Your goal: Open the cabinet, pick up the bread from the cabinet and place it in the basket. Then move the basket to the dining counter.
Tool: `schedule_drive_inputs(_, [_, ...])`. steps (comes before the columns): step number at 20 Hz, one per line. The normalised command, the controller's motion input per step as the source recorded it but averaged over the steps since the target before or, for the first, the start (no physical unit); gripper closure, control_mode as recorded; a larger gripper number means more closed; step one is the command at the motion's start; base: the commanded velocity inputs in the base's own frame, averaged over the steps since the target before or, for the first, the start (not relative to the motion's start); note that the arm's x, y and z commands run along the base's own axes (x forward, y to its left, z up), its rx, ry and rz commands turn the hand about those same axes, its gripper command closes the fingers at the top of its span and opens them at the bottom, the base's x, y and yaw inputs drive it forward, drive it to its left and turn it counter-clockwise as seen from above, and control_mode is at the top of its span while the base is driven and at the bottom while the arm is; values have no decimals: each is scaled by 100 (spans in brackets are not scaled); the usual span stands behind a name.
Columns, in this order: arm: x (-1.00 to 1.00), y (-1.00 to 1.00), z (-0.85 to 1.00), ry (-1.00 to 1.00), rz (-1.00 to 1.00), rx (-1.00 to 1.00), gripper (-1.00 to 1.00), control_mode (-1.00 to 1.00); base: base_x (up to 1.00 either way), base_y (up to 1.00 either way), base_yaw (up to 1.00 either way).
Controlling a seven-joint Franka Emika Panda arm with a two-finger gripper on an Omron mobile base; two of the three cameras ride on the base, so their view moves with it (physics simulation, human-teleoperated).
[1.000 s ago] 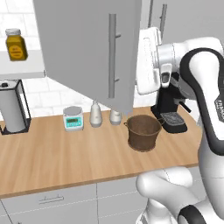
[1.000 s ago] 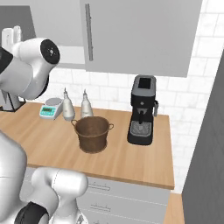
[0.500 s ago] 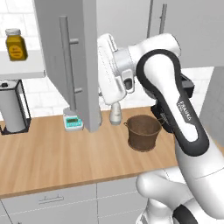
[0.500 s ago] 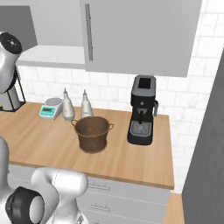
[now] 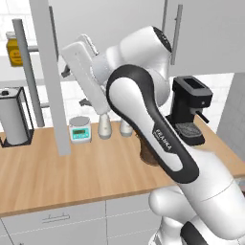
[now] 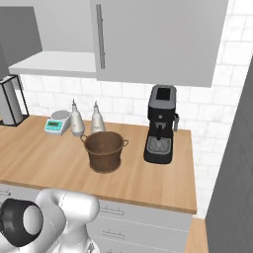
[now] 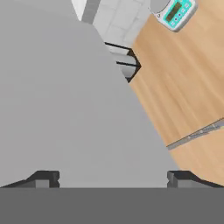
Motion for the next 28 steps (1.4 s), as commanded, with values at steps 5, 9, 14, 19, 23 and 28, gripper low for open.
schedule_drive_inputs(5, [2, -98, 0, -7, -18, -13, -100, -100, 0, 0, 0])
schedule_drive_inputs(9, [7, -100, 2, -11, -10, -11, -100, -100, 0, 0, 0])
schedule_drive_inputs(14, [-6, -100, 2, -20, -7, -35, -100, -100, 0, 0, 0])
schedule_drive_inputs(19, [-9, -98, -1, -39, -1, -61, -100, -100, 0, 0, 0])
schedule_drive_inputs(23, [-3, -100, 19, -1, 0, -55, -100, -100, 0, 0, 0])
schedule_drive_inputs(28, [13, -95, 52, 9, 9, -31, -100, -100, 0, 0, 0])
